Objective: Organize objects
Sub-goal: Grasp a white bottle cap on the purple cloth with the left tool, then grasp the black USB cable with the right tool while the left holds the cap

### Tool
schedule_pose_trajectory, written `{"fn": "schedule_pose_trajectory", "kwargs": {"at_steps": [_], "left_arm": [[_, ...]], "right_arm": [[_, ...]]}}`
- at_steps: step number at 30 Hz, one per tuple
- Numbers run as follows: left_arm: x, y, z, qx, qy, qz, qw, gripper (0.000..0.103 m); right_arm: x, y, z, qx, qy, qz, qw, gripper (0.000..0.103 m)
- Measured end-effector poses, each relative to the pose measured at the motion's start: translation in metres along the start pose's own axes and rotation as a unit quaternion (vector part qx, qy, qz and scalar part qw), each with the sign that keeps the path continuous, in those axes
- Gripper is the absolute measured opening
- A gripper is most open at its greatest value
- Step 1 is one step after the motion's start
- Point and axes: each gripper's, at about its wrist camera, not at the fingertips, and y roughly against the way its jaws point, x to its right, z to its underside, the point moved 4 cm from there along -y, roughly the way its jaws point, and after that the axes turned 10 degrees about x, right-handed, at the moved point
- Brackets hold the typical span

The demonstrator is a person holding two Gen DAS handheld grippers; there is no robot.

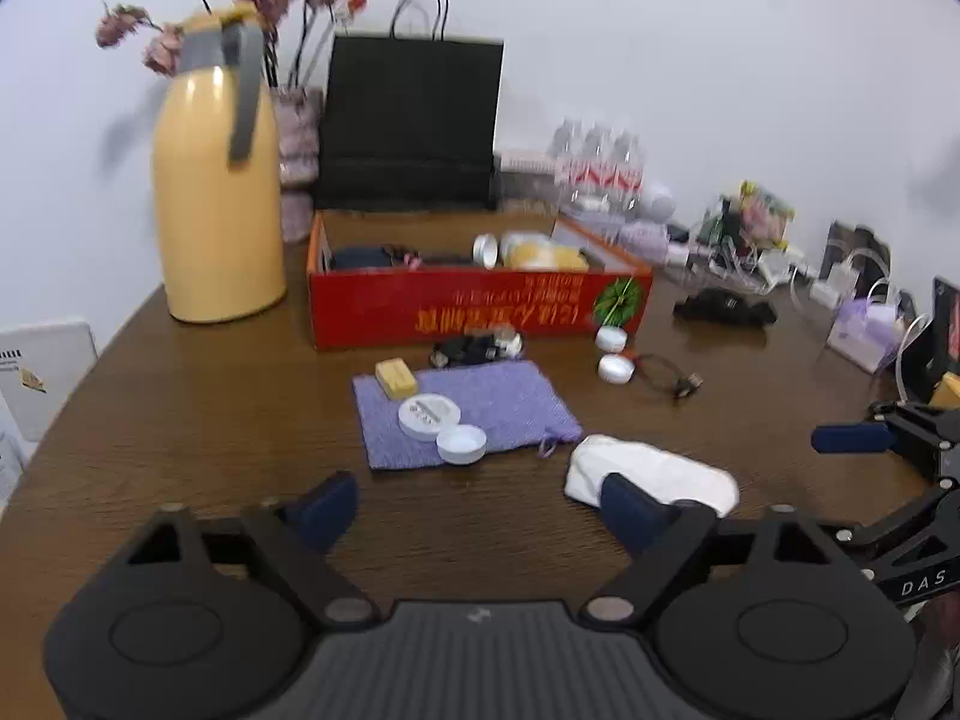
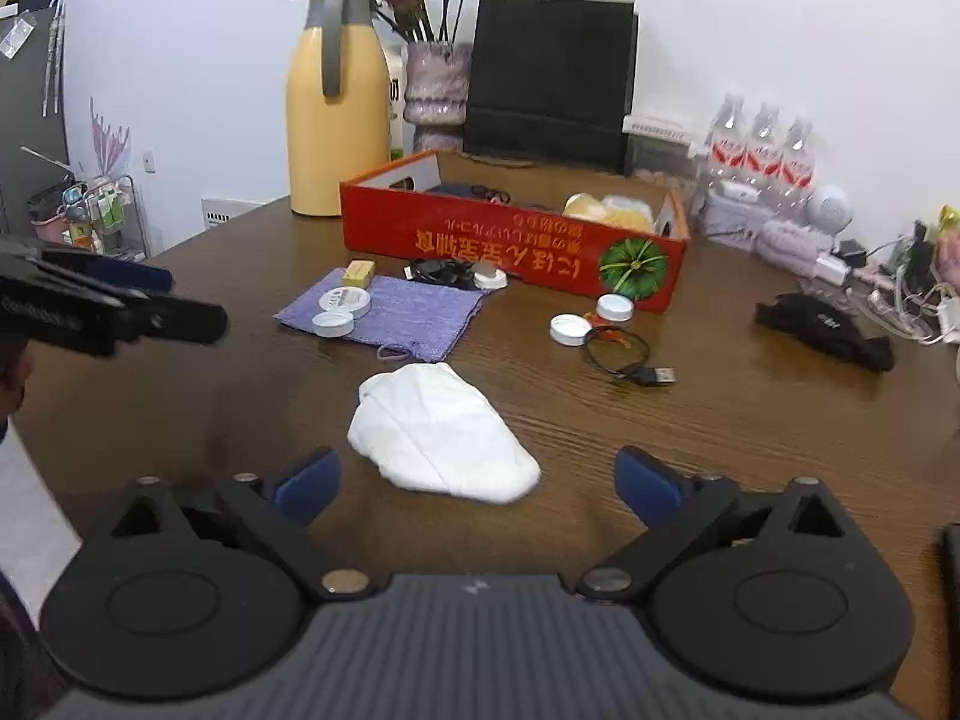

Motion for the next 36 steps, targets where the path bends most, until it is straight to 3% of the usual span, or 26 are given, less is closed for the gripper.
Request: {"fn": "schedule_pose_trajectory", "kwargs": {"at_steps": [5,8,16,17,18,21,24,29,32,34,35,36], "left_arm": [[0.000,-0.049,-0.005,-0.001,-0.014,-0.005,0.9999,0.064],[0.002,-0.077,-0.006,-0.013,-0.025,-0.021,0.9994,0.049],[0.000,-0.100,0.001,-0.038,-0.018,-0.027,0.9988,0.047],[0.000,-0.102,0.003,-0.042,-0.018,-0.031,0.9985,0.042],[0.000,-0.103,0.005,-0.046,-0.020,-0.035,0.9981,0.027],[0.003,-0.099,0.007,-0.032,-0.030,-0.038,0.9983,0.027],[0.008,-0.092,0.006,-0.022,-0.033,-0.034,0.9986,0.027],[0.020,-0.068,0.002,0.000,-0.044,-0.031,0.9986,0.027],[0.022,-0.053,0.003,0.003,-0.033,-0.033,0.9989,0.027],[0.021,-0.046,0.006,0.000,-0.024,-0.036,0.9991,0.027],[0.020,-0.043,0.008,-0.002,-0.021,-0.038,0.9991,0.027],[0.019,-0.040,0.010,-0.005,-0.019,-0.039,0.9991,0.027]], "right_arm": [[0.004,-0.038,-0.011,0.003,-0.004,-0.002,1.000,0.085],[0.017,-0.063,-0.021,0.005,-0.009,0.008,1.000,0.078],[0.066,-0.118,-0.018,-0.019,-0.018,0.083,0.996,0.075],[0.071,-0.123,-0.018,-0.020,-0.018,0.088,0.996,0.073],[0.075,-0.129,-0.017,-0.024,-0.020,0.092,0.995,0.071],[0.084,-0.138,-0.015,-0.021,-0.039,0.096,0.994,0.064],[0.082,-0.134,-0.014,-0.018,-0.031,0.107,0.994,0.045],[0.073,-0.114,-0.006,-0.009,-0.032,0.104,0.994,0.042],[0.056,-0.093,0.004,-0.010,-0.027,0.067,0.997,0.035],[0.042,-0.076,0.010,-0.015,-0.011,0.057,0.998,0.044],[0.038,-0.066,0.012,-0.015,-0.013,0.058,0.998,0.065],[0.037,-0.057,0.011,-0.007,-0.023,0.063,0.998,0.079]]}}
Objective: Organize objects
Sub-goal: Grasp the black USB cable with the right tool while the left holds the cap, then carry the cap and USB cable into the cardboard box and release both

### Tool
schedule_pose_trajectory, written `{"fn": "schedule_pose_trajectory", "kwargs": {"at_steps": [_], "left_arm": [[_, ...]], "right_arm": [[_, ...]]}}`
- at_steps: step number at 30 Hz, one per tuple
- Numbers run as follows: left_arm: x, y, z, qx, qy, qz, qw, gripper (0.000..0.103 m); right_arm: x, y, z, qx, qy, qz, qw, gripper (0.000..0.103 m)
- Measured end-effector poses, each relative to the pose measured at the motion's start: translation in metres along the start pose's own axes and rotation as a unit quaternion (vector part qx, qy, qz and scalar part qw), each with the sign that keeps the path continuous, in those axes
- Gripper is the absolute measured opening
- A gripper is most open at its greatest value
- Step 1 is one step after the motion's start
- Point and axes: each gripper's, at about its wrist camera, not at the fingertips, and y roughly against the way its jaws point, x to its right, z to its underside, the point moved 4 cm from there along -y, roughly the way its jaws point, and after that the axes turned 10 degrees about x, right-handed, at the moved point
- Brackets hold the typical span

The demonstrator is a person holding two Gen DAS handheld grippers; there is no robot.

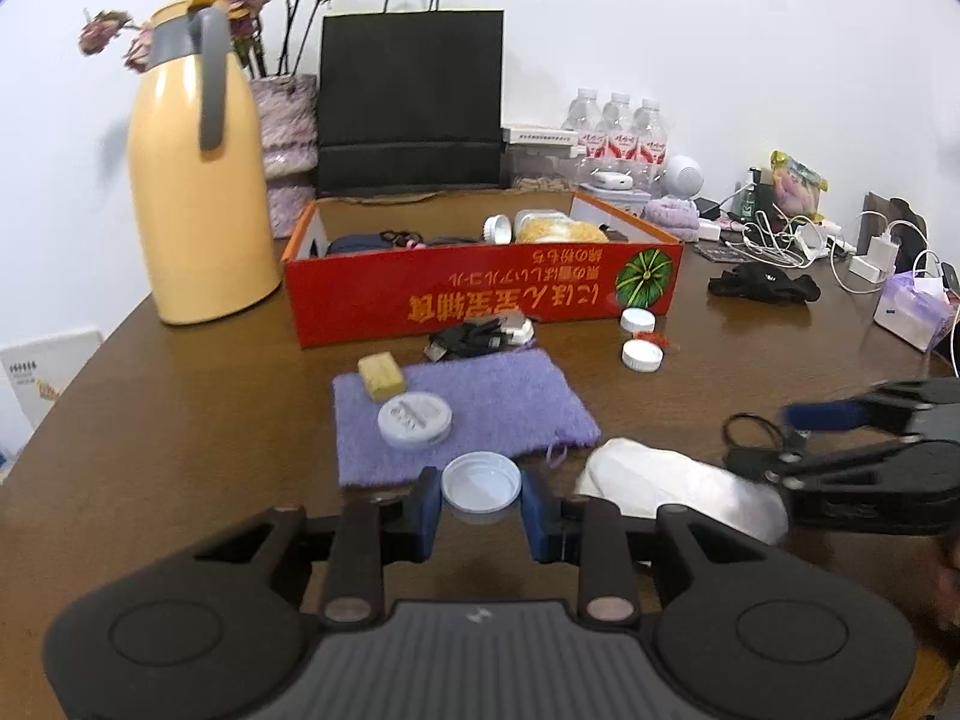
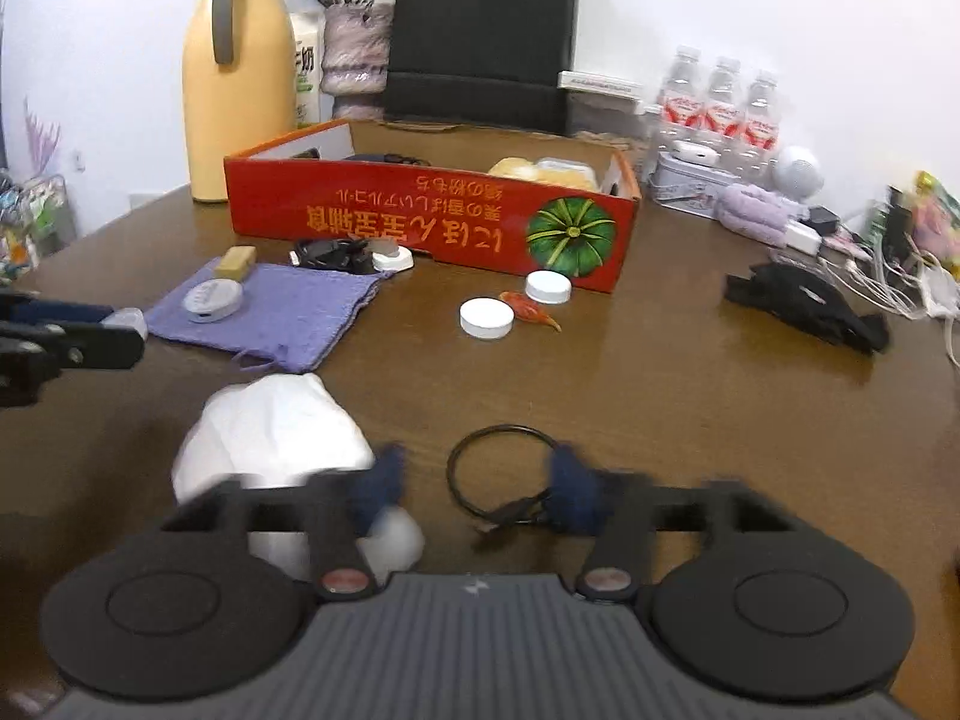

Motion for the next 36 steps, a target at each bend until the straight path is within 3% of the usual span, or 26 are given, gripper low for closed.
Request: {"fn": "schedule_pose_trajectory", "kwargs": {"at_steps": [2,4,6,8,11,15,19,22,25,26,27,31,36], "left_arm": [[-0.002,0.003,0.004,-0.004,0.005,-0.002,1.0000,0.027],[-0.003,0.005,0.006,-0.006,0.009,-0.003,0.9999,0.027],[-0.004,0.005,0.007,-0.006,0.010,-0.001,0.9999,0.027],[-0.002,0.007,0.006,-0.003,0.007,-0.001,1.0000,0.027],[-0.002,0.011,0.006,0.001,0.002,-0.001,1.0000,0.027],[-0.002,0.015,0.008,-0.001,0.002,-0.001,1.0000,0.027],[-0.005,0.021,0.010,0.001,0.004,-0.006,1.0000,0.027],[-0.007,0.021,0.014,-0.004,0.008,-0.009,0.9999,0.027],[-0.005,0.021,0.015,-0.005,0.007,-0.005,1.0000,0.027],[-0.004,0.022,0.014,-0.003,0.005,-0.003,1.0000,0.027],[-0.004,0.024,0.013,0.000,0.003,-0.002,1.0000,0.027],[-0.003,0.033,0.010,0.014,-0.002,-0.003,0.9999,0.027],[-0.003,0.050,0.002,0.026,0.001,-0.001,0.9997,0.027]], "right_arm": [[0.006,0.019,-0.004,0.024,-0.039,0.002,0.999,0.079],[0.017,0.023,-0.005,0.023,-0.074,0.014,0.997,0.073],[0.031,0.014,-0.001,0.006,-0.104,0.043,0.994,0.052],[0.036,0.003,0.005,-0.015,-0.118,0.054,0.991,0.040],[0.025,-0.005,0.006,-0.011,-0.091,0.063,0.994,0.040],[0.013,-0.008,0.004,-0.002,-0.080,0.033,0.996,0.041],[0.006,0.006,-0.001,0.007,-0.036,0.080,0.996,0.052],[0.008,0.006,0.005,-0.009,-0.052,0.066,0.996,0.051],[0.005,0.000,0.010,-0.013,-0.063,0.059,0.996,0.046],[0.003,-0.002,0.009,-0.012,-0.057,0.060,0.997,0.035],[0.000,-0.004,0.007,-0.013,-0.049,0.057,0.997,0.016],[-0.016,0.001,0.002,-0.018,-0.001,0.047,0.999,0.014],[-0.019,0.043,-0.014,0.027,-0.006,0.026,0.999,0.014]]}}
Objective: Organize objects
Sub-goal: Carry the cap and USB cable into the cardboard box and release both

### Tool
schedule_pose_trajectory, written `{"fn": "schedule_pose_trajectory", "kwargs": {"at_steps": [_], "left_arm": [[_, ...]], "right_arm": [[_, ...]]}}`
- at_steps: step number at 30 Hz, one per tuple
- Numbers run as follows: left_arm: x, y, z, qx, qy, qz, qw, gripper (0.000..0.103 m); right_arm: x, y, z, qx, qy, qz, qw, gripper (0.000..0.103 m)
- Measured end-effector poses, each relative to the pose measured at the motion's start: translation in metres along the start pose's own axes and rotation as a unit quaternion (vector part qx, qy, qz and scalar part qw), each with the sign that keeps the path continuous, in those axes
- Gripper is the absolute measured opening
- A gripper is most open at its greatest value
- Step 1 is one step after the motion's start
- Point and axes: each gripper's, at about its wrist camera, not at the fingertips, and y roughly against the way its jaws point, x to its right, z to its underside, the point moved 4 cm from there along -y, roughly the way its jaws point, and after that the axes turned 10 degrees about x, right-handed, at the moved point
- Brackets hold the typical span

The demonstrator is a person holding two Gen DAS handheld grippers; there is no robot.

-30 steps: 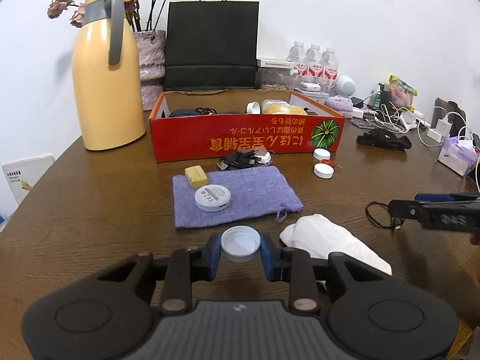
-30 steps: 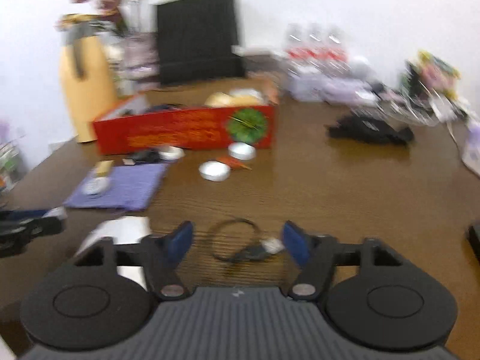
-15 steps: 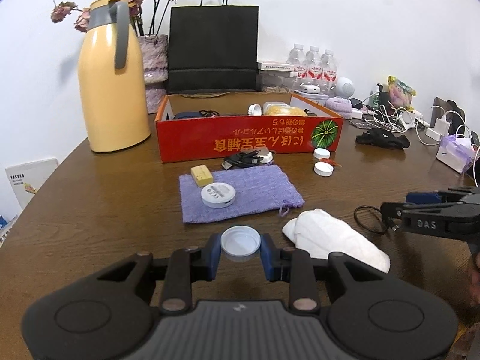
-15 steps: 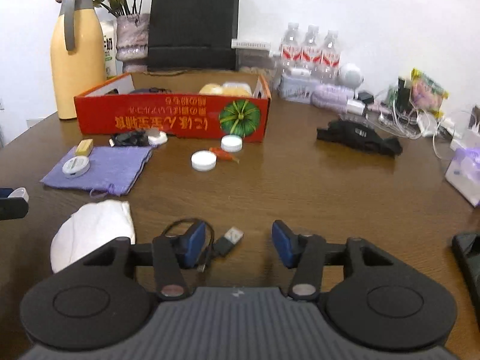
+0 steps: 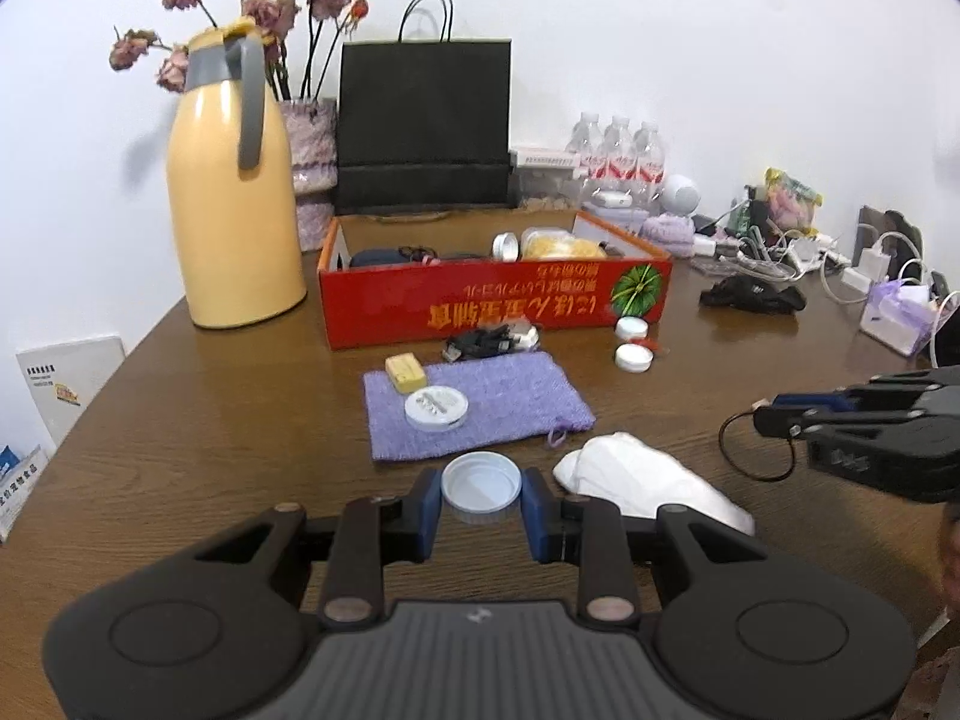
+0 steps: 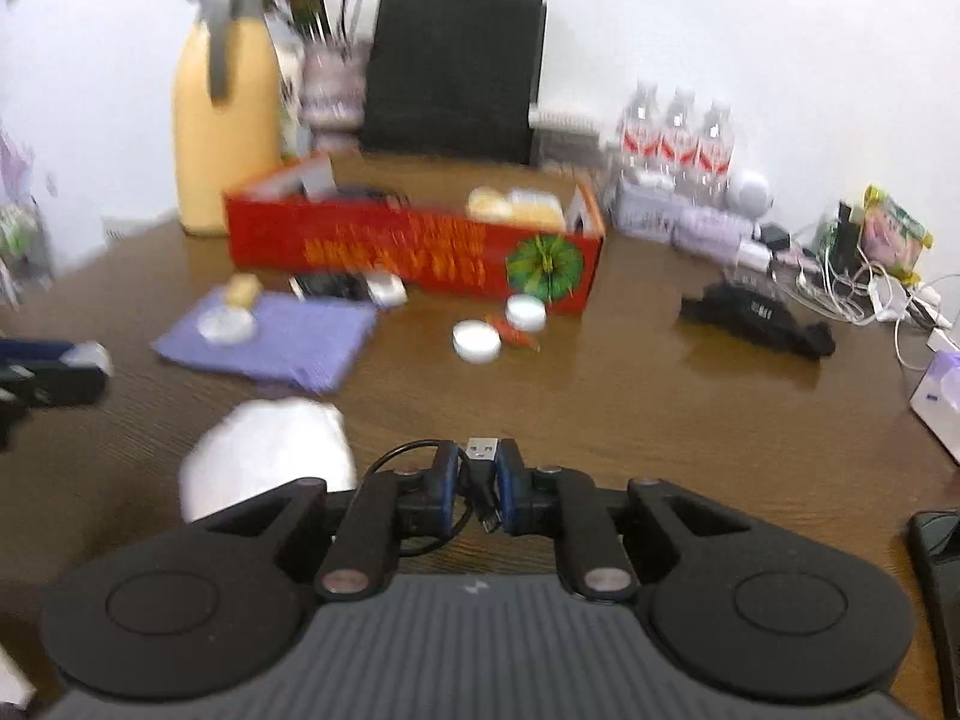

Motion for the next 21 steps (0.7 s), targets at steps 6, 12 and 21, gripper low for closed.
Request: {"fn": "schedule_pose_trajectory", "kwargs": {"at_steps": [6,12,21], "left_arm": [[-0.008,-0.008,-0.031,0.018,0.021,0.056,0.9980,0.027],[-0.026,-0.097,-0.115,0.035,0.010,0.078,0.9963,0.027],[-0.057,-0.292,-0.157,-0.080,0.040,0.023,0.9957,0.027]], "right_arm": [[0.019,0.021,-0.038,0.041,-0.026,-0.047,0.998,0.014],[0.046,-0.040,-0.126,0.091,0.000,-0.086,0.992,0.014],[0.035,-0.262,-0.203,-0.011,0.021,-0.077,0.997,0.014]]}}
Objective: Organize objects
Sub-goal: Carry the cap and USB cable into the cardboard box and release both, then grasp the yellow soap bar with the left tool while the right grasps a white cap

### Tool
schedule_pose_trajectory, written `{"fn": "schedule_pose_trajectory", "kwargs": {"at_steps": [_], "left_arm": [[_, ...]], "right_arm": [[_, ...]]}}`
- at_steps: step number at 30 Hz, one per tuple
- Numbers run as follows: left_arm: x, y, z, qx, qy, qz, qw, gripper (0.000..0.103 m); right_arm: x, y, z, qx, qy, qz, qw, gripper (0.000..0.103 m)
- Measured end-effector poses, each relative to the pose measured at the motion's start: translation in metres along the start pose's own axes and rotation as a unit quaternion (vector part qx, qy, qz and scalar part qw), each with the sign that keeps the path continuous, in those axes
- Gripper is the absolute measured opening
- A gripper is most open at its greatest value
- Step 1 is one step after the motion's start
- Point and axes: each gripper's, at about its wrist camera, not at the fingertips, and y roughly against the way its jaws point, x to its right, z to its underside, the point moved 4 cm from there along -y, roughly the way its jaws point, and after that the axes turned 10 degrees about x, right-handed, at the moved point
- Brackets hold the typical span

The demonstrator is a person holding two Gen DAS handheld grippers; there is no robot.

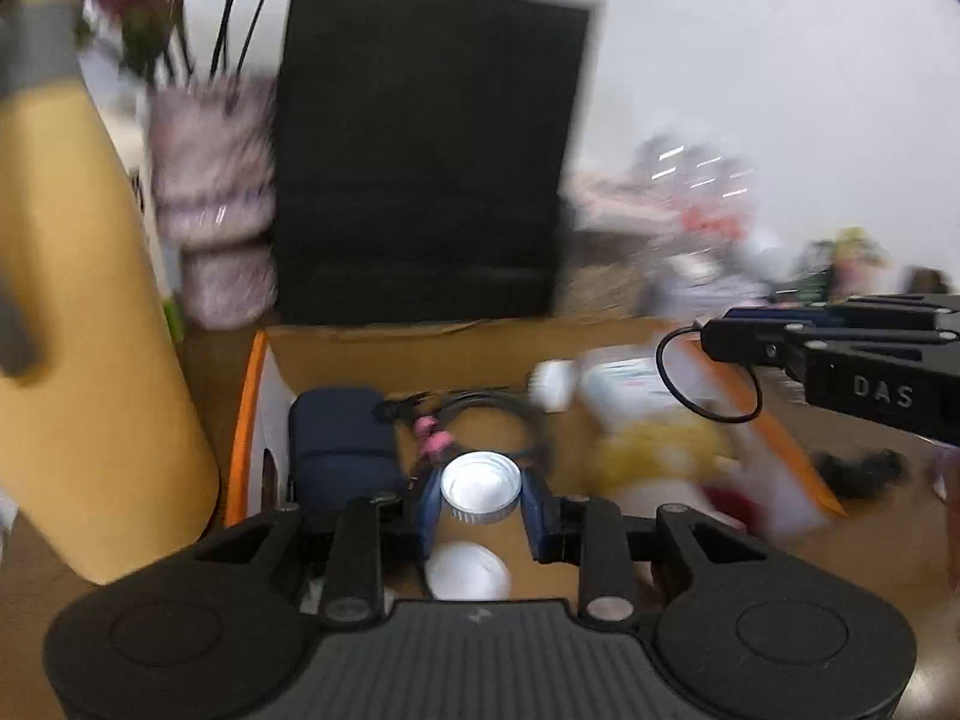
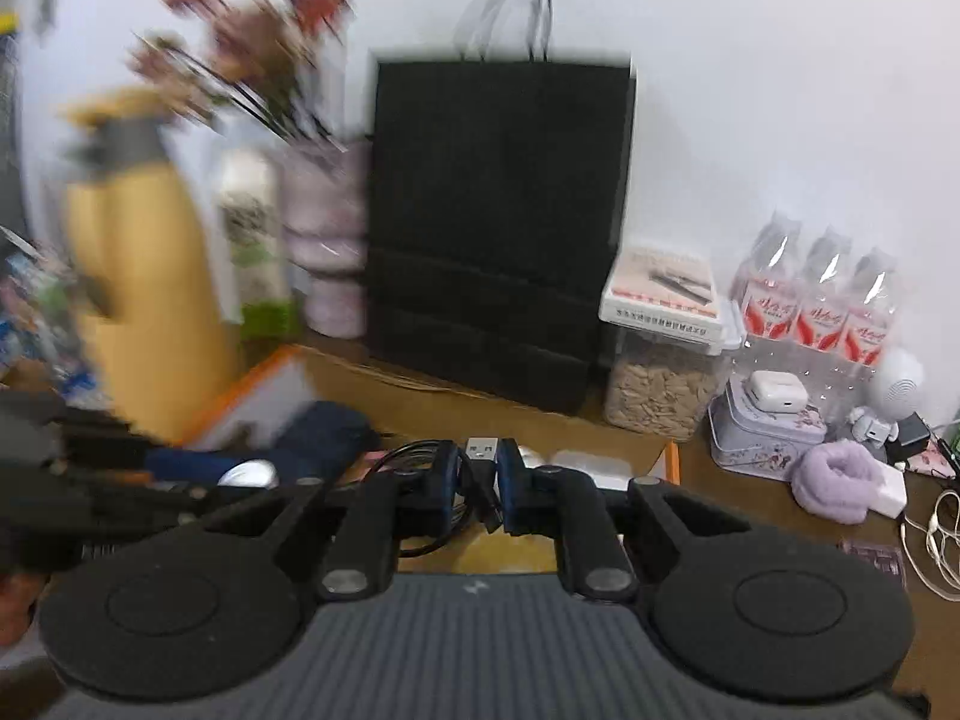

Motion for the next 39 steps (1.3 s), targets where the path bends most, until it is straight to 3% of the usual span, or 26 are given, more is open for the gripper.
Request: {"fn": "schedule_pose_trajectory", "kwargs": {"at_steps": [3,6,9,14,16,20,23,26,29,34,36,39], "left_arm": [[-0.009,-0.047,0.005,-0.024,0.001,-0.021,0.9995,0.027],[-0.014,-0.060,0.015,-0.041,0.009,0.000,0.9991,0.036],[-0.019,-0.051,0.012,-0.026,0.021,0.003,0.9994,0.051],[-0.018,-0.017,-0.003,-0.001,-0.008,-0.015,0.9998,0.057],[-0.015,0.008,-0.006,0.016,-0.021,-0.021,0.9994,0.065],[-0.006,0.074,0.004,0.056,-0.030,-0.015,0.9979,0.071],[0.001,0.134,0.033,0.085,-0.022,0.017,0.9960,0.085],[0.002,0.190,0.079,0.096,0.002,0.023,0.9952,0.087],[0.005,0.237,0.129,0.084,-0.012,0.019,0.9962,0.087],[-0.003,0.293,0.181,0.044,0.008,0.032,0.9985,0.087],[-0.008,0.312,0.183,0.053,0.008,0.031,0.9981,0.087],[-0.012,0.330,0.176,0.078,-0.001,0.014,0.9968,0.087]], "right_arm": [[0.007,-0.064,0.012,-0.060,-0.025,0.007,0.998,0.015],[0.013,-0.097,0.028,-0.084,-0.016,0.052,0.995,0.017],[0.014,-0.098,0.034,-0.090,-0.031,0.028,0.995,0.025],[0.021,-0.069,0.018,-0.061,-0.022,0.033,0.997,0.037],[0.022,-0.046,0.011,-0.046,-0.021,0.032,0.998,0.041],[0.009,0.025,0.017,-0.007,-0.008,0.007,1.000,0.056],[-0.010,0.088,0.042,0.016,0.001,-0.020,1.000,0.075],[-0.031,0.163,0.080,0.040,0.009,-0.034,0.999,0.088],[-0.051,0.232,0.124,0.037,0.009,-0.030,0.999,0.103],[-0.067,0.310,0.167,0.010,-0.013,-0.038,0.999,0.103],[-0.065,0.334,0.173,0.004,-0.019,-0.044,0.999,0.103],[-0.059,0.357,0.174,0.015,-0.010,-0.017,1.000,0.103]]}}
